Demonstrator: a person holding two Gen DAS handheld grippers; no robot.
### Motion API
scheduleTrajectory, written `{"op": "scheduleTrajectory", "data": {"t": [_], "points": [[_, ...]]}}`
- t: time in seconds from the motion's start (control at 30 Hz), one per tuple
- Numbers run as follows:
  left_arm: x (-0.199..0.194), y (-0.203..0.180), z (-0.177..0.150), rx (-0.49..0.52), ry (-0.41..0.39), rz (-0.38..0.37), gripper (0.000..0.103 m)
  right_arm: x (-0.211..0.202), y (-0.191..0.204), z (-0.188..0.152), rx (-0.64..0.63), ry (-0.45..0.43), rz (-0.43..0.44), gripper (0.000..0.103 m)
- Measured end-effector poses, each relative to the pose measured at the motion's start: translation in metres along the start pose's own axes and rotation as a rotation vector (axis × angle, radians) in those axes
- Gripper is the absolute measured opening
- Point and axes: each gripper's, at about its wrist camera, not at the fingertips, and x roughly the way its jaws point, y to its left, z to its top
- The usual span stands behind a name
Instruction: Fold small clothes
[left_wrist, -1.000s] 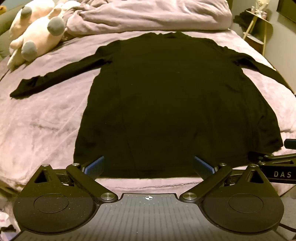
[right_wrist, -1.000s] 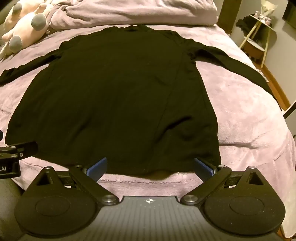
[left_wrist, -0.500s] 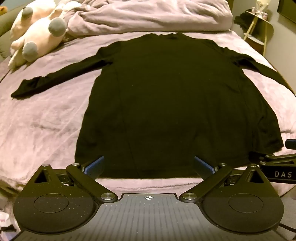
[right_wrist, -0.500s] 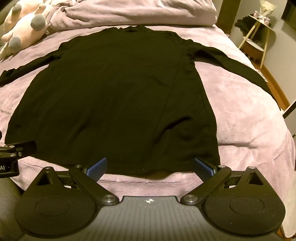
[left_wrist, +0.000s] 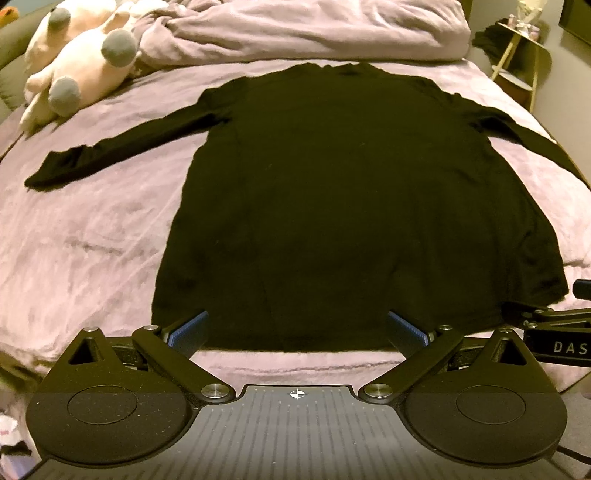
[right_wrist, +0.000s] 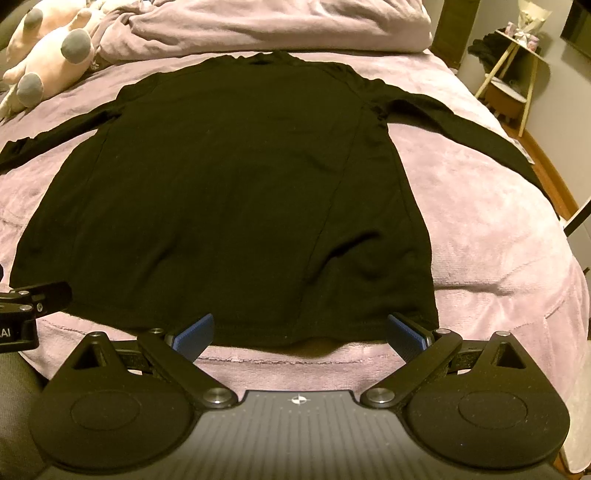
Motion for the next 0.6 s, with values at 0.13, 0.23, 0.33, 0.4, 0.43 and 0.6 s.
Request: {"op": "scheduleTrajectory", "data": {"t": [0.13, 0.23, 0.33, 0.4, 0.43, 0.6], "points": [[0.0005, 0.0007, 0.0, 0.0, 0.001, 0.0, 0.103, 0.0001, 0.0004, -0.0003, -0.001, -0.002, 0.001, 0.099], [0.0008, 0.0012, 0.0001, 0.001, 0.003, -0.001, 0.103, 0.0001, 0.0004, -0.0002, -0.003, -0.001, 0.002, 0.099], [0.001, 0.0014, -0.0004, 0.001, 0.006, 0.0, 0.103, -0.0005, 0.0002, -0.0001, -0.002, -0.005, 0.002, 0.099], [0.0015, 0.001, -0.0003, 0.001, 0.009, 0.0, 0.103, -0.0009, -0.0006, -0.0001, 0.0, -0.007, 0.001, 0.099], [0.0019, 0.0012, -0.0003, 0.001, 0.011, 0.0, 0.103, -0.001, -0.0003, -0.0001, 0.001, -0.008, 0.0, 0.099], [0.0028, 0.0003, -0.0007, 0.003, 0.019, 0.001, 0.103, -0.0009, -0.0007, 0.0, 0.001, -0.009, 0.001, 0.099]]}}
